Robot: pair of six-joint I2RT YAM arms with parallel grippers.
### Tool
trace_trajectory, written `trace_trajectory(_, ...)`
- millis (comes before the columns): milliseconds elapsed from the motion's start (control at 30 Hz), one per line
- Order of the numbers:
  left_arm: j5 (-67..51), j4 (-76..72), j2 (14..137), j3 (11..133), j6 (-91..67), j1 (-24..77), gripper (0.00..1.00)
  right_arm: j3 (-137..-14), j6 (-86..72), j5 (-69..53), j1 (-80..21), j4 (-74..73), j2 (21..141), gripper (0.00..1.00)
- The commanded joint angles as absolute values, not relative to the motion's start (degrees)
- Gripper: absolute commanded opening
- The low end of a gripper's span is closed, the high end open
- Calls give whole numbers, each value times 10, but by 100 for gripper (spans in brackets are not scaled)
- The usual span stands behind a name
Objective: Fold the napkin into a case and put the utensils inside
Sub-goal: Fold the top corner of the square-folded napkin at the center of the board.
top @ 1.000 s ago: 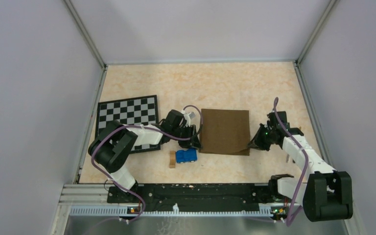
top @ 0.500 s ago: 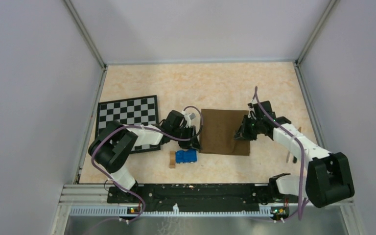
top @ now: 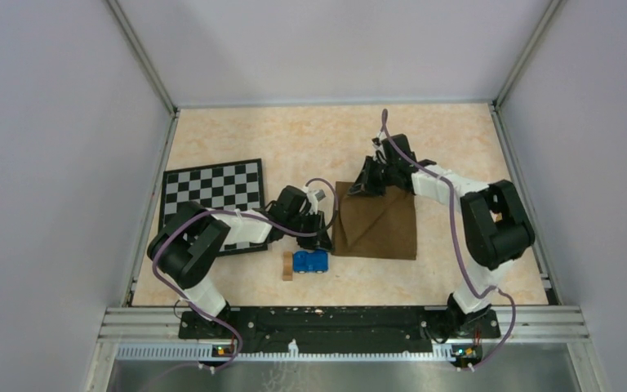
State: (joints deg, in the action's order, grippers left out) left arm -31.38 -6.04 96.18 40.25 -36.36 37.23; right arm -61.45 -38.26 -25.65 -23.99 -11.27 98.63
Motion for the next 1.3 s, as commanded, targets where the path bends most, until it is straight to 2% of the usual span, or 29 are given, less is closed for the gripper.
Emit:
trace_trajectory(0,-269,-27,988,371,-352,376,26,-675,-410,-265,-245,-48,1044,0)
trace_trajectory(267,-268,-29,988,366,-351,376,24,-731,-419,-246,-245,-39,1114,0)
trace_trajectory(667,-268,-31,996,365,-346,376,23,-737,-418,-208,-231,-66,1123,0)
trace_trajectory(1267,-267,-22,994,373,-343,377,23,-754,-400,-226,-219,-63,1153,1)
